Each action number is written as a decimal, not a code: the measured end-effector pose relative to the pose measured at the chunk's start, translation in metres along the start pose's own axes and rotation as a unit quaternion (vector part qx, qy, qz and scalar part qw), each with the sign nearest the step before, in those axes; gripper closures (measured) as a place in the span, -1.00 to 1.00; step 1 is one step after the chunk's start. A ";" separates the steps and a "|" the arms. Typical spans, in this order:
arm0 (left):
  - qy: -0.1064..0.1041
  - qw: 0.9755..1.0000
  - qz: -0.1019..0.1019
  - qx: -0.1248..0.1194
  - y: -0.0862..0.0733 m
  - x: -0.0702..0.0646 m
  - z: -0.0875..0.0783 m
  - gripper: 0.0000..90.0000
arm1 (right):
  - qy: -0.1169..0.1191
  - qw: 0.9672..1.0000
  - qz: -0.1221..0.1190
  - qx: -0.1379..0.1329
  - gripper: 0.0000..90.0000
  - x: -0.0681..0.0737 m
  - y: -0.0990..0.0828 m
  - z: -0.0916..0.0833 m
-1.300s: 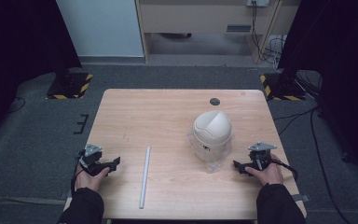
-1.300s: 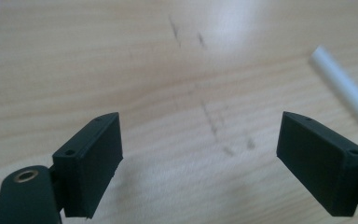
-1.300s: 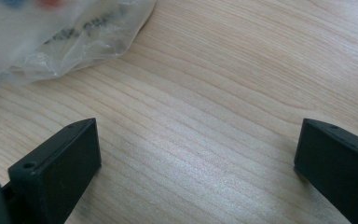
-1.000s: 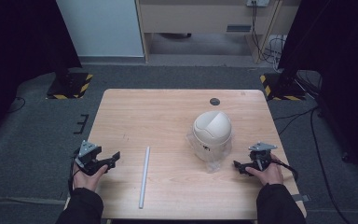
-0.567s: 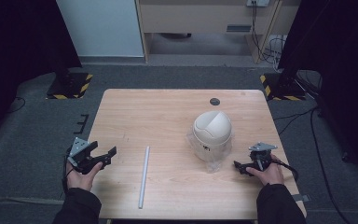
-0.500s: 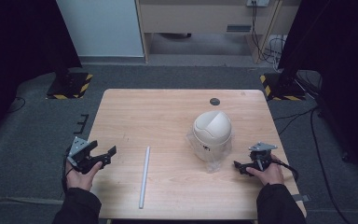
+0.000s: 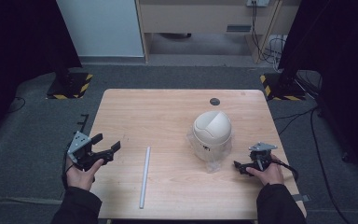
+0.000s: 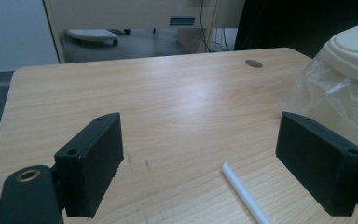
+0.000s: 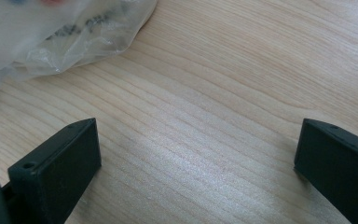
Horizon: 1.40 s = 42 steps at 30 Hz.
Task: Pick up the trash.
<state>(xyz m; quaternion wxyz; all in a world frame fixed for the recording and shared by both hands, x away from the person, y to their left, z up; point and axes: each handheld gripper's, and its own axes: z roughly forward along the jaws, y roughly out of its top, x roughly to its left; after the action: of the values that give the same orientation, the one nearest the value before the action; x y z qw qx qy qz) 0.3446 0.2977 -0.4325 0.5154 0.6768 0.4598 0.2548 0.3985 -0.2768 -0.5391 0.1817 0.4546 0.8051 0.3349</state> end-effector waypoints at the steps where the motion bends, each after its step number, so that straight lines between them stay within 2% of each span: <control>1: -0.003 1.000 0.002 -0.003 0.002 -0.001 0.000 -0.68 | 0.000 1.000 0.000 0.000 -0.98 0.000 0.000 0.000; 8: -0.030 0.999 0.020 -0.015 0.016 -0.006 0.005 -0.69 | -0.001 1.000 -0.001 0.000 -0.99 0.000 0.000 0.000; 16: -0.068 0.996 0.042 -0.027 0.034 -0.018 0.019 -0.70 | -0.001 1.000 -0.001 0.000 -0.99 0.000 0.000 0.000; 24: -0.107 0.991 0.074 -0.030 0.053 -0.040 0.037 -0.71 | -0.001 1.000 -0.001 0.000 -0.99 0.000 0.000 0.000; 25: -0.113 0.990 0.083 -0.028 0.056 -0.045 0.041 -0.71 | -0.001 1.000 -0.001 0.000 -0.99 0.000 0.000 0.000; 39: -0.152 0.983 0.099 -0.017 0.066 -0.077 0.072 -0.71 | -0.001 1.000 -0.001 0.000 -0.99 0.000 0.000 0.000; 42: -0.164 0.980 0.109 -0.013 0.069 -0.089 0.082 -0.71 | -0.001 1.000 -0.001 0.000 -0.99 0.000 0.000 0.000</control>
<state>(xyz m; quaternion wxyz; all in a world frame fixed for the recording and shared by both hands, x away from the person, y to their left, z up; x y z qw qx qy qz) 0.3972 0.1775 -0.3842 0.5619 0.7483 0.2894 0.2013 0.3986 -0.2768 -0.5391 0.1826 0.4542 0.8054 0.3342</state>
